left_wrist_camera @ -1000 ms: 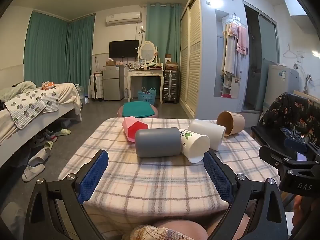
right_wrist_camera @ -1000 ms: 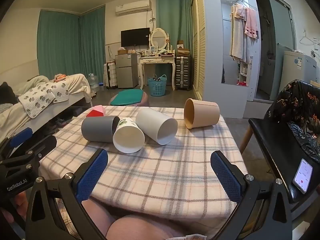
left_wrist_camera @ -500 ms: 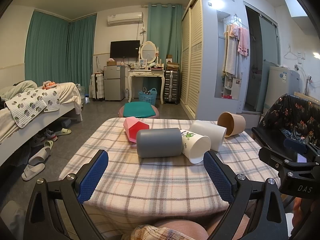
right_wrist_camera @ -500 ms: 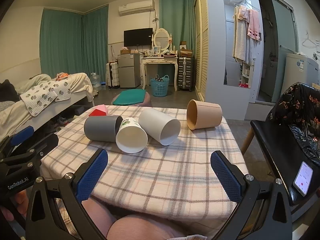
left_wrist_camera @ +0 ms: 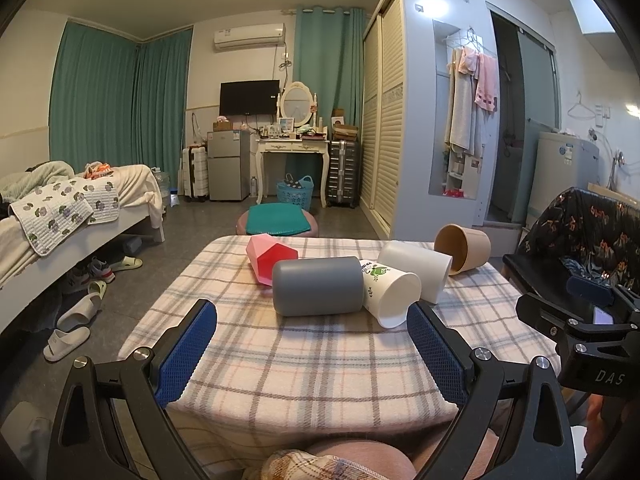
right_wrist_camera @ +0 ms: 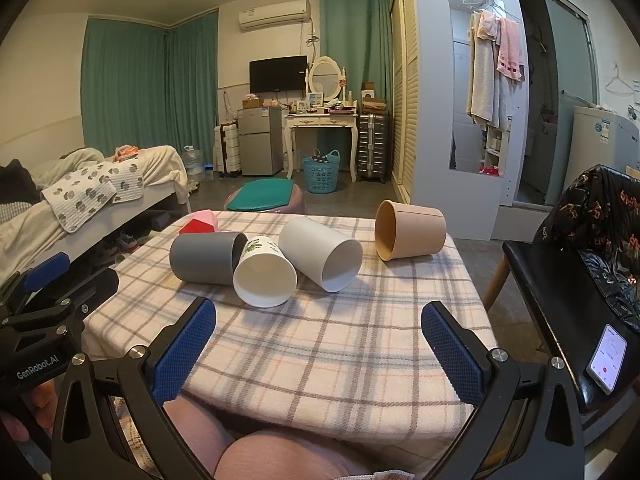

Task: Flip cup upside down

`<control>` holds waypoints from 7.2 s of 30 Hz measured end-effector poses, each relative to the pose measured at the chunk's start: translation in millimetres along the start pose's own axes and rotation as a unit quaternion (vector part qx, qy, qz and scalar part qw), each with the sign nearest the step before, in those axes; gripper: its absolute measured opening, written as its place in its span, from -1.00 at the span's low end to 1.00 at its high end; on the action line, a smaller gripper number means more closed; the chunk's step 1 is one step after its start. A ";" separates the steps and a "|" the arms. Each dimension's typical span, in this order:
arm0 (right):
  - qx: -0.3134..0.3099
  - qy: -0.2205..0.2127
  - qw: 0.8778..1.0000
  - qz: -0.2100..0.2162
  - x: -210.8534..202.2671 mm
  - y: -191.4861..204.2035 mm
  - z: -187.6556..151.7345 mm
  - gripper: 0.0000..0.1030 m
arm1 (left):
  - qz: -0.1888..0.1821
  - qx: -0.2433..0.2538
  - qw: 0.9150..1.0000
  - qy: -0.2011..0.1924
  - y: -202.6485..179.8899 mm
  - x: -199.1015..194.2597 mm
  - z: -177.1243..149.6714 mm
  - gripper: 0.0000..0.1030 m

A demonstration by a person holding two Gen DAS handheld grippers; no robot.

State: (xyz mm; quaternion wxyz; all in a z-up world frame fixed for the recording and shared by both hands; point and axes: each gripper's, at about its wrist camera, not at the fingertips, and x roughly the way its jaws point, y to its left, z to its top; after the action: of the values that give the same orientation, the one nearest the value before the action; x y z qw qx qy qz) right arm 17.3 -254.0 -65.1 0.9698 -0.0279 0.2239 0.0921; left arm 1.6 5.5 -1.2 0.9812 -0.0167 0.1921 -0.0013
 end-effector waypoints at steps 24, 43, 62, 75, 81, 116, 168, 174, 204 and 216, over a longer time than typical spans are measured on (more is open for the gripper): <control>-0.002 0.001 1.000 0.004 2.2 2.1 1.7 0.99 | 0.000 -0.002 1.000 0.001 0.9 -0.2 0.1 0.92; -0.011 -0.001 1.000 0.008 1.0 1.9 4.6 0.99 | 0.001 -0.004 1.000 -0.001 2.5 -0.1 1.4 0.92; -0.089 0.057 0.993 0.042 88.4 -21.2 67.6 1.00 | 0.025 -0.008 0.999 0.038 -4.2 60.8 28.8 0.92; -0.121 0.179 0.968 0.124 231.8 -23.4 83.5 0.78 | 0.048 -0.007 0.994 0.094 9.6 123.1 14.3 0.92; -0.102 0.213 0.961 0.147 256.2 -28.8 73.3 0.76 | 0.043 -0.005 0.994 0.105 11.5 132.9 9.5 0.92; -0.032 0.216 0.976 0.011 107.2 5.3 1.4 0.37 | -0.014 -0.028 0.996 0.080 -2.8 60.6 8.2 0.92; 0.064 0.111 0.991 -0.020 79.3 -159.1 12.9 0.78 | -0.041 0.000 0.931 0.363 -153.6 164.6 19.1 0.88; 0.065 0.122 0.990 -0.013 87.5 -156.8 7.6 0.78 | -0.057 -0.017 0.918 0.393 -152.8 176.0 12.8 0.52; 0.074 0.120 0.990 -0.016 82.4 -152.3 0.5 0.78 | -0.061 0.036 0.975 0.210 -164.9 150.3 87.1 0.46; 0.071 0.139 0.988 -0.018 95.3 -147.4 -6.3 0.78 | -0.069 0.076 0.974 0.204 -179.8 180.8 65.3 0.46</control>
State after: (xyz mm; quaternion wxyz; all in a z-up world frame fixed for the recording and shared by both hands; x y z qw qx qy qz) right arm 126.9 -383.4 -110.7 0.9304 0.0244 0.3616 0.0542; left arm 194.3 -173.7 -2.9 0.9175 0.0452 0.3856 -0.0866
